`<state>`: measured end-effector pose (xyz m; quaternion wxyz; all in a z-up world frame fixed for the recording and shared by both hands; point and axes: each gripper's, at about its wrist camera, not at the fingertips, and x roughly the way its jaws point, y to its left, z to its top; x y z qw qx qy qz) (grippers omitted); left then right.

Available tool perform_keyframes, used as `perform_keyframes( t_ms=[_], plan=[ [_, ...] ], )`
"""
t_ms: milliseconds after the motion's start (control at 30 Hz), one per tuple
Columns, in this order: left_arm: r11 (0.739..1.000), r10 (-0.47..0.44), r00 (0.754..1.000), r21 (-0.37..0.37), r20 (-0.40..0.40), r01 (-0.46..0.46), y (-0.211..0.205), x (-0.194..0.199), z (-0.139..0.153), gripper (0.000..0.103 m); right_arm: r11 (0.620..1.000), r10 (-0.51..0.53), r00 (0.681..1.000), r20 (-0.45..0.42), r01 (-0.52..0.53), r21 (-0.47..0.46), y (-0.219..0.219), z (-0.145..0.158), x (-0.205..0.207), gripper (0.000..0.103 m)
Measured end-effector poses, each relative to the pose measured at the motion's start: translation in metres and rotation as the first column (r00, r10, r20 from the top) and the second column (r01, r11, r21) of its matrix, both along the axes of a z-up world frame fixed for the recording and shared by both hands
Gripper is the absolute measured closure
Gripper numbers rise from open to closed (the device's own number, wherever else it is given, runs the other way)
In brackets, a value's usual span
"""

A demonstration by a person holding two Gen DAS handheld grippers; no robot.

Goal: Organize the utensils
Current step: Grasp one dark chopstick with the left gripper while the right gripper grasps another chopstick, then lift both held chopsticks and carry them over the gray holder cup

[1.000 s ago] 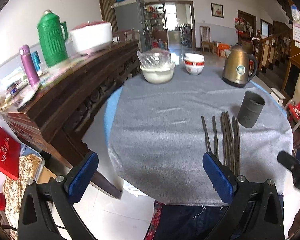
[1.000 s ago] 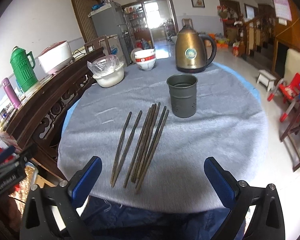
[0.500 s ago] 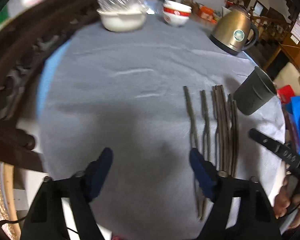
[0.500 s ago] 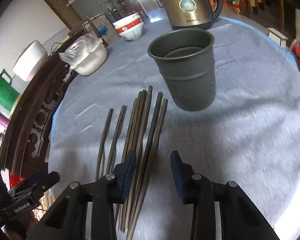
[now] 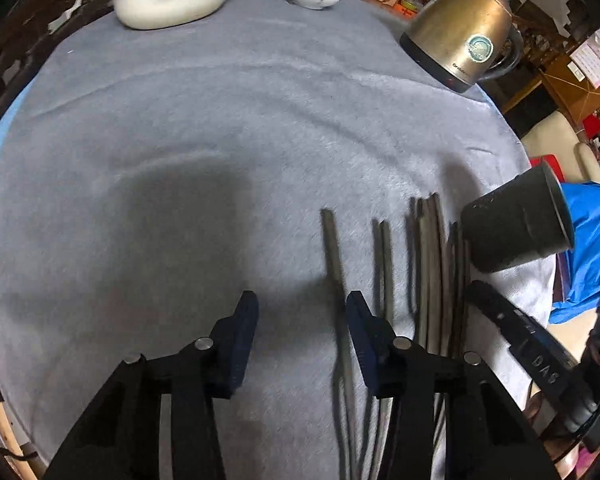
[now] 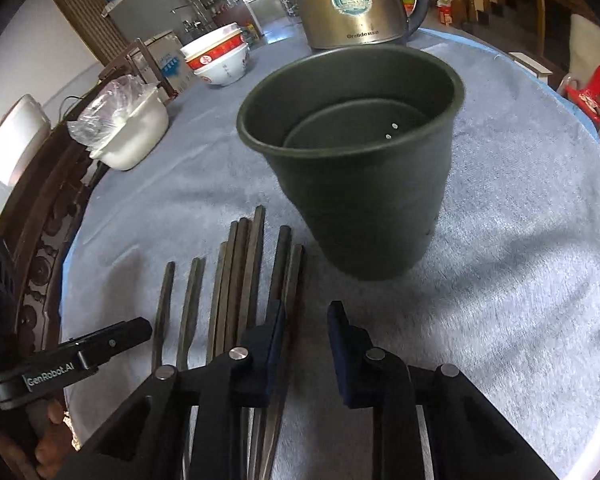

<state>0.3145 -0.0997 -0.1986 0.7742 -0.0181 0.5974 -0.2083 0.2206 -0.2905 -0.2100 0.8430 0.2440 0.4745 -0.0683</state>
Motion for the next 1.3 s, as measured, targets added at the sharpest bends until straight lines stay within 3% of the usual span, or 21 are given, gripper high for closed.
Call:
perform_keyframes(
  t_ms=[233, 467, 600, 800, 900, 1067, 1300],
  plan=[
    [0.999, -0.028, 1.0, 0.04, -0.012, 0.028, -0.018, 0.019, -0.005, 0.057, 1.0, -0.011, 0.999, -0.051, 0.01, -0.019, 0.002, -0.004, 0.016, 0.078],
    [0.997, -0.044, 0.998, 0.069, -0.038, 0.046, -0.029, 0.034, -0.006, 0.082, 0.997, 0.006, 0.994, -0.112, -0.015, -0.081, 0.013, -0.001, 0.042, 0.078],
    [0.996, -0.051, 0.997, 0.064, -0.052, 0.054, -0.035, 0.041, -0.009, 0.094, 0.992, 0.018, 0.995, -0.1, -0.03, -0.12, 0.016, -0.001, 0.046, 0.093],
    [0.997, -0.057, 0.997, 0.042, -0.057, 0.06, -0.037, 0.042, -0.007, 0.096, 0.997, 0.039, 0.999, -0.024, -0.04, -0.064, 0.009, 0.003, 0.035, 0.095],
    [0.998, -0.047, 0.999, 0.029, -0.022, 0.048, -0.033, 0.034, 0.01, 0.096, 0.998, 0.055, 0.998, 0.041, -0.054, -0.026, 0.002, 0.013, 0.022, 0.096],
    [0.999, -0.053, 0.993, 0.011, 0.101, 0.052, -0.028, 0.015, 0.058, 0.097, 0.996, 0.078, 0.984, 0.159, -0.082, 0.018, -0.008, 0.04, -0.005, 0.096],
    [0.996, -0.076, 0.957, -0.026, 0.279, 0.087, -0.026, -0.023, 0.138, 0.097, 0.992, 0.097, 0.936, 0.337, -0.119, 0.047, -0.012, 0.093, -0.041, 0.096]
  ],
)
